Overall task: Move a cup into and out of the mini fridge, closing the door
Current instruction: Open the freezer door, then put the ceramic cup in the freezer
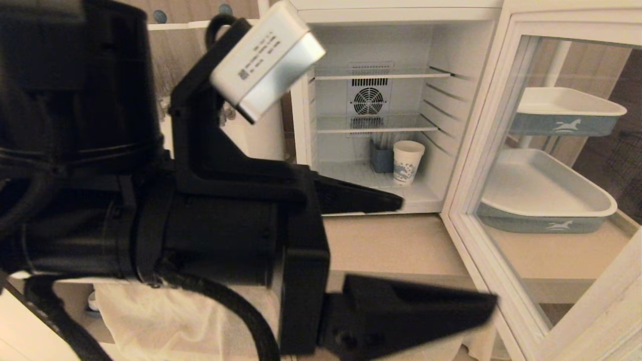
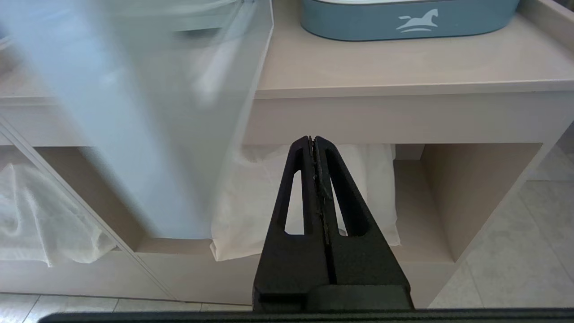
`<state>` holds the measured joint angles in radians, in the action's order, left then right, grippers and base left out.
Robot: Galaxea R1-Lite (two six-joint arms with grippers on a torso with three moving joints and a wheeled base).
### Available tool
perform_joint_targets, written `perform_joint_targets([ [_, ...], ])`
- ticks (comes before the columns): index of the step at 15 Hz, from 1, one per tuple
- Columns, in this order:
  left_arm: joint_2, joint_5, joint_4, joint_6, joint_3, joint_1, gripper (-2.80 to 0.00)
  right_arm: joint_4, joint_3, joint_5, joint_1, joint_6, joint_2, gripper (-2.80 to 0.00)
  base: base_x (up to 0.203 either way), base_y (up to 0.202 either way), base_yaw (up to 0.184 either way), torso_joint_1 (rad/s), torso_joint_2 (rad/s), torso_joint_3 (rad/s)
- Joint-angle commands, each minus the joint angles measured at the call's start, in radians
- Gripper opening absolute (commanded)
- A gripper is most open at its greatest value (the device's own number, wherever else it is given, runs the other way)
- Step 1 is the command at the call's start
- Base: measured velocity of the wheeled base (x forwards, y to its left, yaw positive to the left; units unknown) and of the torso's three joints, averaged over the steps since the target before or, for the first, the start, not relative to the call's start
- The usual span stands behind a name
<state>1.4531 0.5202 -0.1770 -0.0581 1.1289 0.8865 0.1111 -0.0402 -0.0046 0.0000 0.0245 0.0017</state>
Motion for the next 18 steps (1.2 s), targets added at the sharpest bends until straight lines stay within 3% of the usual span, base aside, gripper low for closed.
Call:
perform_joint_targets([
  [1, -0.064, -0.174, 0.005, 0.003, -0.031, -0.082, 0.00, 0.001, 0.000, 0.000, -0.001, 0.000, 0.001, -2.80, 0.000, 0.000, 0.000, 0.000, 0.00, 0.000],
  [3, -0.115, -0.338, 0.017, 0.019, -0.063, -0.201, 0.00, 0.001, 0.000, 0.000, -0.001, 0.000, 0.001, -2.80, 0.000, 0.000, 0.000, 0.000, 0.00, 0.000],
  [6, -0.240, -0.570, 0.072, 0.092, -0.128, -0.388, 0.00, 0.001, 0.000, 0.000, 0.000, 0.000, 0.001, -2.80, 0.000, 0.000, 0.000, 0.000, 0.00, 0.000],
  [7, -0.295, -0.600, 0.097, 0.108, -0.159, -0.446, -2.80, 0.001, 0.000, 0.000, -0.002, 0.000, 0.001, -2.80, 0.000, 0.000, 0.000, 0.000, 0.00, 0.000],
  [10, -0.493, -0.693, 0.230, 0.137, -0.216, -0.538, -2.80, 0.001, 0.000, 0.000, 0.000, 0.000, 0.001, -2.80, 0.000, 0.000, 0.000, 0.000, 0.00, 0.000],
  [16, -0.883, -1.074, 0.480, 0.171, -0.302, -0.575, -2.80, 0.001, 0.000, 0.000, 0.000, 0.000, 0.001, -2.80, 0.000, 0.000, 0.000, 0.000, 0.00, 0.000],
  [18, -0.981, -1.055, 0.590, 0.170, -0.310, -0.657, -2.80, 0.001, 0.000, 0.000, -0.002, 0.000, 0.001, -2.80, 0.000, 0.000, 0.000, 0.000, 0.00, 0.000],
])
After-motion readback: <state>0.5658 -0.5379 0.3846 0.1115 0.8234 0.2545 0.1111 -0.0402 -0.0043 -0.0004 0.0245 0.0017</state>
